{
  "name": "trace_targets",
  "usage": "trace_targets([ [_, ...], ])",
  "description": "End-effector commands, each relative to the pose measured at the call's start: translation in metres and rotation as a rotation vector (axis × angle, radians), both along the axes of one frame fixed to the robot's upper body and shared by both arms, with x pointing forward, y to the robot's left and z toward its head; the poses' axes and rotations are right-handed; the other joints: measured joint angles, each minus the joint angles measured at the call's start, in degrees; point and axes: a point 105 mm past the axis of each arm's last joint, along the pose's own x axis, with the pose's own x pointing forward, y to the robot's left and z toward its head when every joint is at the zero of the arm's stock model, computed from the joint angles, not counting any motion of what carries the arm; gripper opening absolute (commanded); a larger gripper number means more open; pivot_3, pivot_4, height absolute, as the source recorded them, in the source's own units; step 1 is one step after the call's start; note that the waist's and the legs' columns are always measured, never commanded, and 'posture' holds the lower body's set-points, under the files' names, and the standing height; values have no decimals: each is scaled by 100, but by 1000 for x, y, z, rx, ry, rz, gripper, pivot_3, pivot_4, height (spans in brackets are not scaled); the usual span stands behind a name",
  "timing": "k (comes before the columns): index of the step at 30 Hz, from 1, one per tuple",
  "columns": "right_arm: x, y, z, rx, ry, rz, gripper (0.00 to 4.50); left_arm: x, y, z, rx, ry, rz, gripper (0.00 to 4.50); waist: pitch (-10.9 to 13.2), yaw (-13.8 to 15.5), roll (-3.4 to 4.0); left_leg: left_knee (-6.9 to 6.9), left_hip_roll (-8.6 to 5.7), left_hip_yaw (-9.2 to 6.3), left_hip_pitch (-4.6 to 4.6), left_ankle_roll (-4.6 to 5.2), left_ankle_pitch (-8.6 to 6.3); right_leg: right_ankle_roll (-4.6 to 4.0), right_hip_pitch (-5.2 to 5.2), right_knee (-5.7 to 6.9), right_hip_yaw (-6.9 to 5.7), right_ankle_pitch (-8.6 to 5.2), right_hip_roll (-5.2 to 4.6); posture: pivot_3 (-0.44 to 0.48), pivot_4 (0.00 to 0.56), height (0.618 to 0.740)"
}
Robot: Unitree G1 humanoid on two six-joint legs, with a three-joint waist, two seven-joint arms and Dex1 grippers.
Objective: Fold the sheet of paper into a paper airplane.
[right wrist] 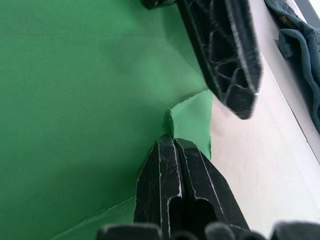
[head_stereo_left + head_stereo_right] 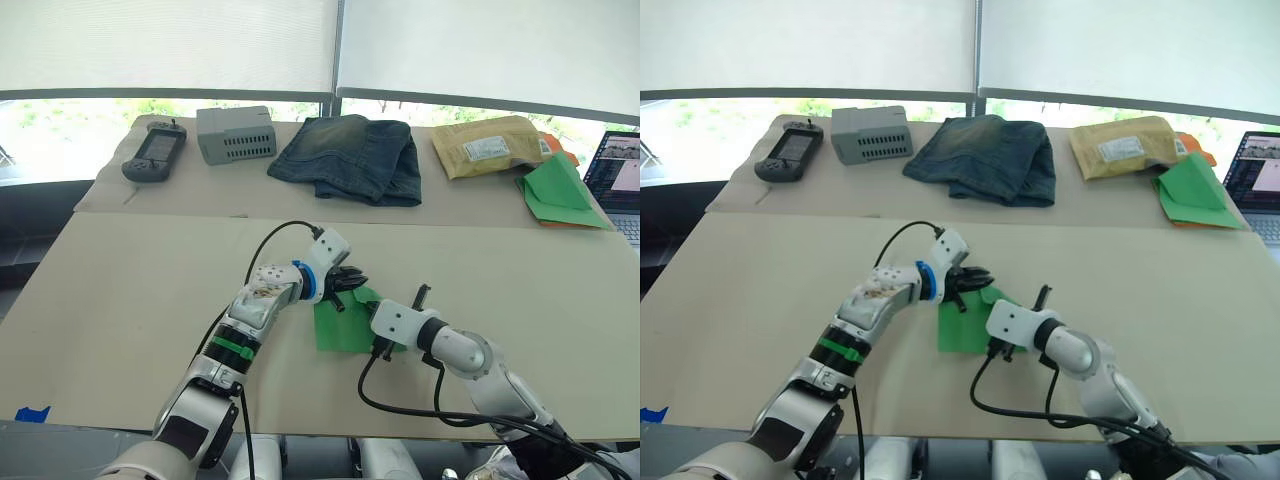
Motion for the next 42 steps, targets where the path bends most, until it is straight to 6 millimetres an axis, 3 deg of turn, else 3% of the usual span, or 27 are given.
trace_targets([
  [1, -5, 0, -12, -7, 57, -9, 0, -1, -6, 1, 10, -42, -18, 14, 0, 2, 0, 0, 0, 0, 0, 0, 0, 0, 0, 0, 0, 0, 0, 0, 150, 740],
  [11, -7, -3, -6, -24, 28, -12, 0, -2, -5, -31, 81, 6, 4, 14, -16, 47, -2, 0, 0, 1, 6, 0, 0, 0, 8, -1, 0, 0, -1, 0, 150, 740],
  [16, -16, -5, 23, 37, 14, 34, 0, -1, -4, -33, 82, 11, -3, 14, -18, 86, -2, 1, -5, 1, 2, 0, 0, 1, 5, -2, 0, 0, -4, 0, 150, 740],
  [20, -26, -9, 42, 70, 62, 76, 1266, -1, -2, -36, 86, 11, -8, 0, -18, 70, -3, 1, -4, -1, -3, 0, 0, 1, 6, -7, -1, 0, -4, 0, 150, 740],
  [24, -17, -14, 63, 220, 115, -8, 2577, -3, 0, -37, 88, 11, -17, 0, -18, 50, -3, 3, -2, -2, 5, 0, 0, 1, 9, -1, -1, 0, -2, 0, 150, 740],
  [27, -5, -17, 64, 291, 154, -77, 2577, -4, 1, -37, 89, 12, -21, 0, -18, 49, -2, 3, -2, -2, 8, 0, 0, 0, 9, 0, 0, -1, -1, 0, 150, 740],
  [34, 21, -16, 31, 430, 301, -233, 24, -6, 6, -36, 90, 5, -19, 0, -20, 45, -2, 2, -1, -2, -1, 0, 0, -15, 3, -2, 0, 5, 0, 0, 150, 740],
  [42, 21, -7, 12, 497, 369, -265, 24, -5, 11, -34, 97, -3, -9, 0, -20, 30, 0, 2, 0, -2, -2, 0, 0, -11, -2, 3, 1, 3, 1, 0, 150, 740],
])
